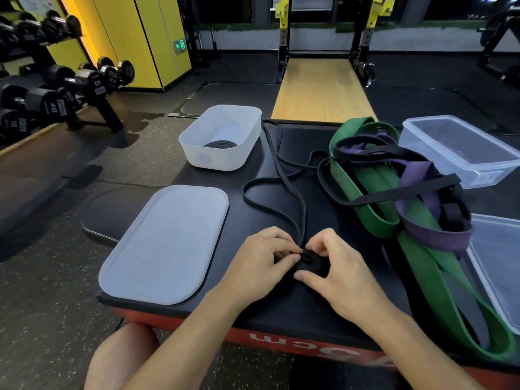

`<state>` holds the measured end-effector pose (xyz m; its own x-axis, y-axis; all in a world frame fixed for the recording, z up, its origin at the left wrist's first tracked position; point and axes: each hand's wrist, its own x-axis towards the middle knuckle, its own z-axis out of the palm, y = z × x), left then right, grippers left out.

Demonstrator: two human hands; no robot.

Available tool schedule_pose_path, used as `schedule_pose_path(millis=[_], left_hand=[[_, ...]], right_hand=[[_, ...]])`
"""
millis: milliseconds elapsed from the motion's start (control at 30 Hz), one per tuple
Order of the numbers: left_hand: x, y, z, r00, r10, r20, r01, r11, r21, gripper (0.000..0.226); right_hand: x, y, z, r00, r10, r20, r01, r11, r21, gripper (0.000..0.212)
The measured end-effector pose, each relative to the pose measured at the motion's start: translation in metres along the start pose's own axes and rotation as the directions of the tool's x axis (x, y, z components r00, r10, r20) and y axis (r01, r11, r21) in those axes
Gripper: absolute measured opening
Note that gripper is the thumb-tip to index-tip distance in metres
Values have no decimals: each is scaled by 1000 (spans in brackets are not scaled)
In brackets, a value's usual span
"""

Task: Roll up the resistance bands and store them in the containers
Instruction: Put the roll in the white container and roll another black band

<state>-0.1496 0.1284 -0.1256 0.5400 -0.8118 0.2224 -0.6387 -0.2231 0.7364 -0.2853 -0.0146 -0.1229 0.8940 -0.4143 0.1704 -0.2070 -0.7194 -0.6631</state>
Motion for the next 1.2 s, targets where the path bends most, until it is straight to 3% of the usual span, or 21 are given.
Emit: schedule_pose_path(millis=[67,233,467,667,867,1133,1200], left_hand=[[-2,-1,2,999,37,7,-37,998,48,14],[-7,-1,6,989,148,-8,-143,971,190,14],[-9,-1,7,977,211,42,-214,942,258,28],[-8,-2,10,979,195,53,-202,936,288,38],[-5,-1,10,983,175,60,-185,941,285,34],[-11,-1,6,978,189,88,-206,947,246,31],[-9,-2,6,983,174,63,-184,953,243,30]], right_hand=[[2,4,-6,998,20,61,-25,997,71,60],[4,14,-9,993,-93,74,78,980,184,89],[7,20,-9,973,-199,115,187,976,112,89],[7,21,-10,972,-182,148,171,982,83,65],[3,27,-12,998,-18,62,25,993,-114,98],[25,38,-22,978,-148,149,154,988,-29,45],[30,39,-26,963,-173,206,180,984,-16,40]])
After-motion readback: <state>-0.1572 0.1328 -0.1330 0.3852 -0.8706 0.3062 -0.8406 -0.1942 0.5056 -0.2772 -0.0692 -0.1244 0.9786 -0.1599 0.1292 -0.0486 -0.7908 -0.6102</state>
